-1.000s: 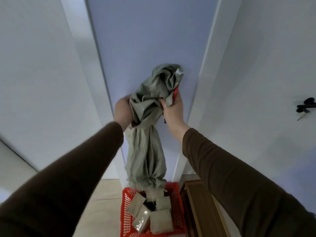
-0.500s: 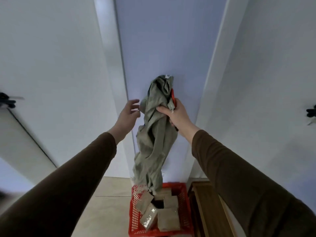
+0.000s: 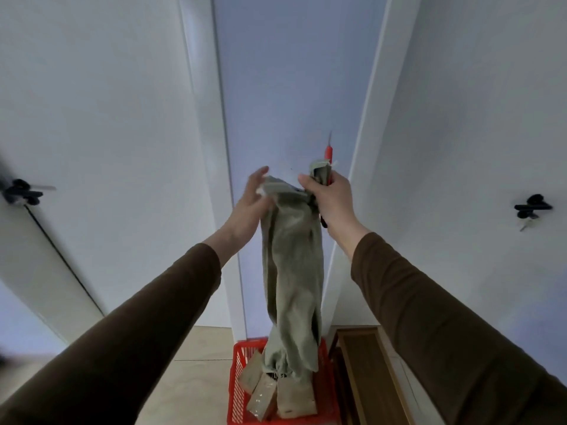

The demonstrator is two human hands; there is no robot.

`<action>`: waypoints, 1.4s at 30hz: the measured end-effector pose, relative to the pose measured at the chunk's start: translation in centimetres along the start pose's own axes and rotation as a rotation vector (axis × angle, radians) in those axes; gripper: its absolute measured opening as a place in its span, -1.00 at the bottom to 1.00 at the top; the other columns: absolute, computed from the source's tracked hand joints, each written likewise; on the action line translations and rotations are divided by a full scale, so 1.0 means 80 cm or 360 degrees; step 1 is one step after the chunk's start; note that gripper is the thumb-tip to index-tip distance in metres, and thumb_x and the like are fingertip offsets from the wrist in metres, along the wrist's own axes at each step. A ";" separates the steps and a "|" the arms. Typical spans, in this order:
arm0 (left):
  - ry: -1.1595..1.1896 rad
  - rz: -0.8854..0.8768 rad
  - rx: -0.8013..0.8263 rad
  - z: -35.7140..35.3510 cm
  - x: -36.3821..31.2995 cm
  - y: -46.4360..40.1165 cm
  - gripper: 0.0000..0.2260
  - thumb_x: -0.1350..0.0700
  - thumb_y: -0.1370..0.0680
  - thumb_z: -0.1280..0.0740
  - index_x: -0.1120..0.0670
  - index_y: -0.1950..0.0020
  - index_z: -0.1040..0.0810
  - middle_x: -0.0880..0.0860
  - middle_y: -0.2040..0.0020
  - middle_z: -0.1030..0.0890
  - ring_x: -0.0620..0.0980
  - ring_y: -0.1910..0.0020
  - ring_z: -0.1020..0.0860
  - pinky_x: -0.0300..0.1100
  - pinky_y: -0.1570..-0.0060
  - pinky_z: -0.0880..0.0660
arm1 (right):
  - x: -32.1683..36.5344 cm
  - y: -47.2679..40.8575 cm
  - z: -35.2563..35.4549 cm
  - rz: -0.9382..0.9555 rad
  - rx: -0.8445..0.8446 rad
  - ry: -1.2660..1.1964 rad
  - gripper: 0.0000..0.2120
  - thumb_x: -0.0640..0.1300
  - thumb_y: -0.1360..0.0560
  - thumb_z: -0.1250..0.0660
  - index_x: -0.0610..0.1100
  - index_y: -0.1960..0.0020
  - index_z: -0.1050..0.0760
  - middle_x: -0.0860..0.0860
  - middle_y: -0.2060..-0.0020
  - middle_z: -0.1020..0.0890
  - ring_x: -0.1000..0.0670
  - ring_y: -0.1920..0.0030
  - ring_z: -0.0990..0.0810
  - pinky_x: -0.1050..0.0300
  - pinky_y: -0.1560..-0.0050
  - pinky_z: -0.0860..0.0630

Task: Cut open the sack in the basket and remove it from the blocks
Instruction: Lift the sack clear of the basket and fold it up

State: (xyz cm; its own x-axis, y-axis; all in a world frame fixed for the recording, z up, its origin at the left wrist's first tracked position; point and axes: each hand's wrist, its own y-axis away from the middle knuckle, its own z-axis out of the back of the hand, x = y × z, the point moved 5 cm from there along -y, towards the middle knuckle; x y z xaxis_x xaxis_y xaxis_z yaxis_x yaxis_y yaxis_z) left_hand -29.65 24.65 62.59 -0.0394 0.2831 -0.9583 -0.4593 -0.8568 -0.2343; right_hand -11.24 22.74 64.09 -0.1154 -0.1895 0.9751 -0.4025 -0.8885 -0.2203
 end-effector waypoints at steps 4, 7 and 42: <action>-0.0060 0.0072 0.0287 -0.051 -0.005 -0.002 -0.27 0.09 -0.59 -0.41 -0.08 -0.68 -0.13 0.07 -0.44 -0.55 0.03 -0.38 -0.59 -0.02 -0.37 -0.54 | 0.022 0.013 -0.020 -0.0396 0.0508 -0.0384 -0.75 -0.06 -0.51 -0.57 -0.24 0.00 -0.64 -0.12 0.21 -0.73 -0.11 0.17 -0.74 0.07 0.15 -0.68; 0.0031 0.0106 -0.0066 -0.052 -0.004 -0.011 -0.67 0.11 -0.68 -0.34 0.08 -0.46 -0.52 0.11 -0.26 -0.70 0.08 -0.23 -0.69 0.12 -0.34 -0.59 | 0.028 0.009 -0.009 -0.0442 0.0600 -0.0173 -0.54 0.21 -0.51 -0.47 -0.17 -0.16 -0.67 -0.12 0.02 -0.79 -0.07 0.14 -0.75 0.07 0.16 -0.69; -0.0072 0.0562 -0.0159 -0.061 0.047 0.028 -0.56 -0.10 -0.49 -0.58 -0.01 -0.28 -0.54 0.10 -0.13 -0.70 0.08 -0.06 -0.72 -0.03 -0.06 -0.68 | -0.092 0.053 0.037 -0.0279 0.0803 0.0331 -0.80 0.02 -0.51 -0.54 0.09 -0.11 -0.63 0.05 0.01 -0.75 0.08 0.05 -0.74 0.27 0.02 -0.61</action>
State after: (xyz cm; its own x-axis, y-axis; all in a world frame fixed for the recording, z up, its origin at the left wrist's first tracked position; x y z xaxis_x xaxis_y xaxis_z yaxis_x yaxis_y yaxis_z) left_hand -26.53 21.69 57.66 -0.2201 -0.0206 -0.9753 -0.3215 -0.9424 0.0925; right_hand -9.44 19.16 56.08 -0.2826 0.0194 0.9590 0.0458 -0.9984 0.0337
